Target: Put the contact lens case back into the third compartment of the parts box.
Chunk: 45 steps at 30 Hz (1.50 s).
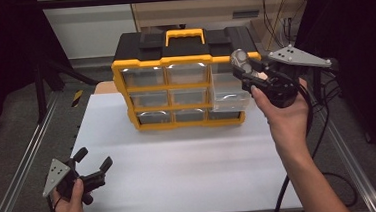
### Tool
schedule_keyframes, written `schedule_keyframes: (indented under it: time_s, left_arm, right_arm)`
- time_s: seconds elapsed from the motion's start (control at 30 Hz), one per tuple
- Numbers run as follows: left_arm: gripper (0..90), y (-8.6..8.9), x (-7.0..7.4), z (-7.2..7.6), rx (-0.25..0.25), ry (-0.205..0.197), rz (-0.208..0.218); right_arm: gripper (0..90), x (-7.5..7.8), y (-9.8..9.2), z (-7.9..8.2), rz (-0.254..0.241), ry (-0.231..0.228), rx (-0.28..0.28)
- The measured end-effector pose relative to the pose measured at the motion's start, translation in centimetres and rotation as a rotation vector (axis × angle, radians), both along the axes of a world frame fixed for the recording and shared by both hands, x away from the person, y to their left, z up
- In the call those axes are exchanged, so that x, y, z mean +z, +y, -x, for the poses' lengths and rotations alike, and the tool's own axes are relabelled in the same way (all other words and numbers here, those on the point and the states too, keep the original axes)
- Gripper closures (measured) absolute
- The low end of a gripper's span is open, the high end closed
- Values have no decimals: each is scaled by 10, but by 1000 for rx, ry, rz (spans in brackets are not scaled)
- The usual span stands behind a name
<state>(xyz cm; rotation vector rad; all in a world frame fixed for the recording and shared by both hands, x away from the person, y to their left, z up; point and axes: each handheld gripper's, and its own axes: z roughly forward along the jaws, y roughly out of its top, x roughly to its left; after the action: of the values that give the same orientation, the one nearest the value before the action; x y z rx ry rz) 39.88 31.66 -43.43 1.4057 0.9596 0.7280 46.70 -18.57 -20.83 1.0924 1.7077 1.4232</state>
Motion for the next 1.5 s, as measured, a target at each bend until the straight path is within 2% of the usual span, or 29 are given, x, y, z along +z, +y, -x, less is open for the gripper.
schedule_keyframes:
  time_s: [0.5,0.93,1.5]
  left_arm:
    - [22,0,0,0,-1,0,-1]
    - [22,0,0,0,0,1,0]
    - [22,0,0,0,0,2,0]
  right_arm:
    - [490,-4,-12,-6,-1,11,-33]
    - [489,-7,-15,-7,9,17,-31]
    - [489,-17,-15,-14,14,51,-26]
